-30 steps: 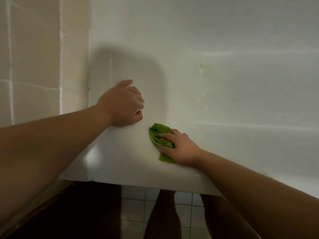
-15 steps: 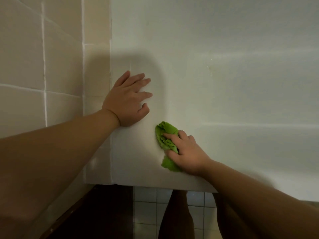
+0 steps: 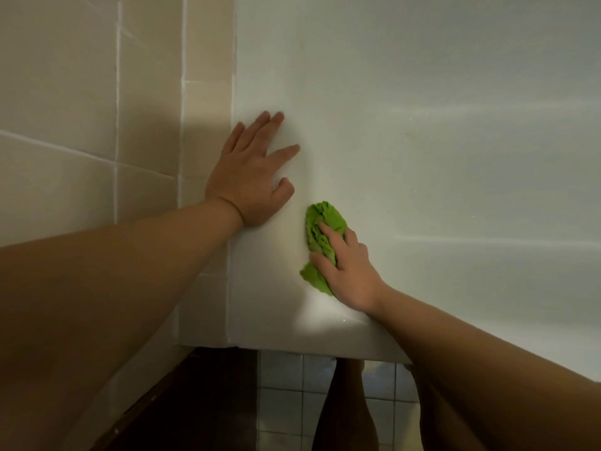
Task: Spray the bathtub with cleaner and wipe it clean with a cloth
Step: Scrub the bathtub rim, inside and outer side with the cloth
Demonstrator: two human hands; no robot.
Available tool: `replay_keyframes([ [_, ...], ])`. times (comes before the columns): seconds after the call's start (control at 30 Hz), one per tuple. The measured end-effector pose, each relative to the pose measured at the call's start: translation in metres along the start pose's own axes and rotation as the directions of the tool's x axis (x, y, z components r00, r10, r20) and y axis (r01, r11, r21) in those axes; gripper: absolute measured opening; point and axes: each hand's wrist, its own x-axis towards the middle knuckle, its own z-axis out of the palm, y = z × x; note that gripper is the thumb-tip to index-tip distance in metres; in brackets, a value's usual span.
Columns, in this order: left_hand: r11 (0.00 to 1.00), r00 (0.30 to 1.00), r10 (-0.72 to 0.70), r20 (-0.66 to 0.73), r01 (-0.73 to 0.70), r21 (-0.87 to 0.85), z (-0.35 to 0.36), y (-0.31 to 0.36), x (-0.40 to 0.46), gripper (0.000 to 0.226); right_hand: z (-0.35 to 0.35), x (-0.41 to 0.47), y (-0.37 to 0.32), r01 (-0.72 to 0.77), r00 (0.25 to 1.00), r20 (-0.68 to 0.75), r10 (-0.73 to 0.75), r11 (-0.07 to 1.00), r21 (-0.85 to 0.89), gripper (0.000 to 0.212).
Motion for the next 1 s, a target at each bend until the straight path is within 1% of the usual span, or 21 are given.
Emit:
replay_keyframes([
  [0.07,1.000,1.000,-0.016,-0.010,0.016,-0.016,0.001,-0.002,0.000,0.064,-0.004,0.001,0.007,-0.036,0.999,0.025,0.036,0.999,-0.023,0.063],
  [0.13,0.999,1.000,-0.019,-0.012,0.019,-0.027,0.001,-0.004,0.003,0.064,-0.004,0.009,0.005,-0.138,0.990,0.003,0.138,0.990,-0.007,0.063],
  [0.2,0.999,1.000,-0.010,-0.017,0.010,-0.031,0.001,-0.008,0.006,0.063,0.001,0.024,-0.007,-0.224,0.971,-0.065,0.229,0.971,0.083,0.061],
  [0.23,0.999,1.000,-0.004,-0.023,0.003,-0.032,0.001,-0.010,0.007,0.063,0.005,0.032,-0.014,-0.235,0.962,-0.110,0.252,0.961,0.145,0.060],
  [0.3,0.999,0.999,0.004,-0.034,-0.006,-0.036,0.001,-0.013,0.010,0.064,0.012,0.046,-0.031,-0.191,0.945,-0.210,0.250,0.946,0.263,0.057],
  [0.37,0.999,0.999,0.006,-0.036,-0.007,-0.044,0.001,-0.017,0.013,0.065,0.018,0.052,-0.044,-0.093,0.930,-0.309,0.199,0.941,0.325,0.054],
  [0.43,0.999,1.000,-0.016,-0.025,0.015,-0.052,0.001,-0.019,0.018,0.069,0.023,0.047,-0.048,0.004,0.922,-0.368,0.119,0.948,0.317,0.054],
  [0.47,0.998,0.999,-0.037,-0.022,0.035,-0.056,0.000,-0.020,0.021,0.070,0.025,0.043,-0.046,0.028,0.923,-0.374,0.092,0.953,0.302,0.056],
  [0.53,0.995,0.996,-0.083,-0.022,0.082,-0.056,-0.002,-0.022,0.027,0.074,0.026,0.043,-0.034,0.007,0.927,-0.361,0.101,0.958,0.285,0.057],
  [0.57,0.994,0.995,-0.102,-0.018,0.101,-0.051,-0.002,-0.023,0.030,0.075,0.025,0.049,-0.029,-0.043,0.924,-0.350,0.153,0.952,0.304,0.056],
  [0.63,0.990,0.991,-0.133,-0.012,0.132,-0.049,-0.003,-0.025,0.035,0.077,0.019,0.066,-0.027,-0.175,0.895,-0.320,0.312,0.904,0.391,0.055],
  [0.67,0.988,0.989,-0.145,-0.015,0.144,-0.055,-0.003,-0.025,0.037,0.077,0.016,0.075,-0.031,-0.217,0.876,-0.311,0.370,0.876,0.430,0.055],
  [0.7,0.986,0.988,-0.154,-0.019,0.153,-0.060,-0.003,-0.025,0.039,0.078,0.015,0.082,-0.037,-0.222,0.864,-0.321,0.388,0.865,0.450,0.054],
  [0.77,0.985,0.986,-0.164,-0.031,0.162,-0.063,-0.003,-0.026,0.041,0.079,0.014,0.087,-0.054,-0.134,0.865,-0.387,0.319,0.891,0.434,0.053],
  [0.83,0.985,0.986,-0.163,-0.035,0.161,-0.059,-0.003,-0.026,0.043,0.079,0.018,0.079,-0.064,-0.003,0.865,-0.466,0.187,0.930,0.369,0.051],
  [0.9,0.986,0.986,-0.162,-0.036,0.160,-0.054,-0.004,-0.026,0.045,0.079,0.023,0.067,-0.061,0.087,0.865,-0.496,0.074,0.952,0.293,0.051],
  [0.93,0.986,0.986,-0.162,-0.040,0.160,-0.054,-0.004,-0.026,0.045,0.079,0.025,0.065,-0.053,0.096,0.870,-0.490,0.049,0.959,0.267,0.051],
  [0.97,0.986,0.986,-0.162,-0.046,0.159,-0.054,-0.004,-0.025,0.045,0.079,0.025,0.067,-0.045,0.075,0.879,-0.472,0.063,0.961,0.268,0.051],
  [1.0,0.986,0.986,-0.159,-0.054,0.156,-0.052,-0.003,-0.025,0.045,0.078,0.022,0.075,-0.037,0.014,0.887,-0.444,0.128,0.953,0.303,0.052],
])
